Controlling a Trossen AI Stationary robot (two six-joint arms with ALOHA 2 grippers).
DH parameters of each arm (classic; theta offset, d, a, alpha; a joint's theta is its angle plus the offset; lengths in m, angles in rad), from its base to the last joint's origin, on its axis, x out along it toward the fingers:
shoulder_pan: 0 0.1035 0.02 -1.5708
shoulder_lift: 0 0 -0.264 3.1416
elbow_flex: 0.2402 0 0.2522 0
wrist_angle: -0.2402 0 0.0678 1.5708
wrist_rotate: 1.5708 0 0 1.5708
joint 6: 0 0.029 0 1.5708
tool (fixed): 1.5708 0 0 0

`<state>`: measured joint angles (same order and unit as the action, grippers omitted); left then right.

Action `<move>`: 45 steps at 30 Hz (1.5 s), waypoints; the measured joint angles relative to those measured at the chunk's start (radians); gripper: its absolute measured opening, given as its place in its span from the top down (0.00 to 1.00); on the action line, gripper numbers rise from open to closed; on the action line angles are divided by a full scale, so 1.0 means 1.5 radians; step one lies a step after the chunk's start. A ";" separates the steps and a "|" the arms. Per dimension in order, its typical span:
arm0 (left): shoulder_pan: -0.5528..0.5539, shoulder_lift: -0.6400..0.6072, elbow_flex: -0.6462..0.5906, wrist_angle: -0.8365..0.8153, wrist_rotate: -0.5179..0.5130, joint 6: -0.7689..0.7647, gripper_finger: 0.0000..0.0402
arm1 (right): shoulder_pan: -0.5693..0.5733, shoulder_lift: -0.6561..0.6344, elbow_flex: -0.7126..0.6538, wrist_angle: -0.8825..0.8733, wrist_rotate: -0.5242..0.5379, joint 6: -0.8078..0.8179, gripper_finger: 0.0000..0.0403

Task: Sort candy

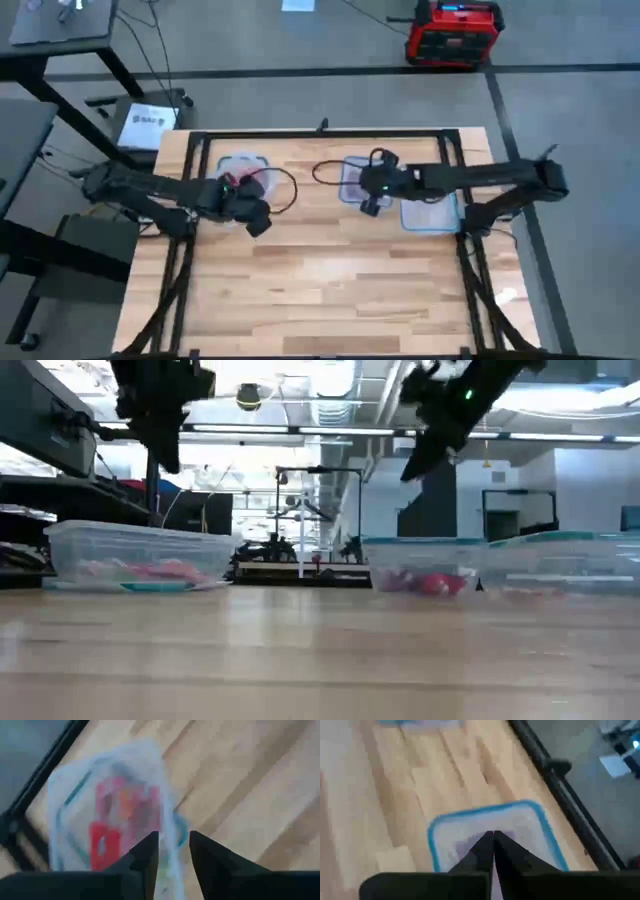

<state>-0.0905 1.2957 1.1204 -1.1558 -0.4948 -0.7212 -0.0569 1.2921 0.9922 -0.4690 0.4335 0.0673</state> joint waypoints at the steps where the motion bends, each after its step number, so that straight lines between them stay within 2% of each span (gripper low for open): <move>1: 0.015 0.000 -0.005 0.003 0.012 0.004 0.70 | 0.009 -0.009 0.000 0.000 0.000 0.000 1.00; 5: 0.064 0.000 -0.037 0.001 0.040 0.040 0.62 | 0.047 -0.028 0.000 -0.005 0.002 0.005 1.00; 8: 0.099 0.000 -0.083 0.020 0.085 0.065 0.57 | 0.075 -0.029 0.000 -0.012 0.009 0.008 1.00; 14: 0.137 -0.001 -0.151 0.109 0.170 0.121 0.55 | 0.118 -0.029 0.000 -0.023 0.010 0.033 1.00; 22: 0.140 -0.001 -0.154 0.136 0.183 0.159 0.54 | 0.140 -0.029 0.000 -0.062 0.051 0.056 1.00; 32: 0.117 -0.012 -0.110 0.159 0.190 0.137 0.54 | 0.139 -0.029 0.000 -0.076 0.061 0.072 1.00; 36: 0.112 0.007 -0.142 0.166 0.191 0.123 0.54 | 0.140 -0.029 0.000 -0.076 0.061 0.073 1.00; 41: 0.112 0.041 -0.188 0.237 0.211 0.137 0.55 | 0.140 -0.029 0.000 -0.074 0.061 0.073 1.00; 43: 0.112 0.055 -0.191 0.241 0.213 0.146 0.59 | 0.143 -0.029 0.000 -0.076 0.061 0.073 1.00; 45: 0.112 0.069 -0.186 0.233 0.213 0.157 0.69 | 0.148 -0.029 0.000 -0.077 0.061 0.073 1.00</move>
<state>0.0769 1.3985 0.8416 -0.8058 -0.1757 -0.4851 0.1644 1.2491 0.9928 -0.5838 0.5249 0.1764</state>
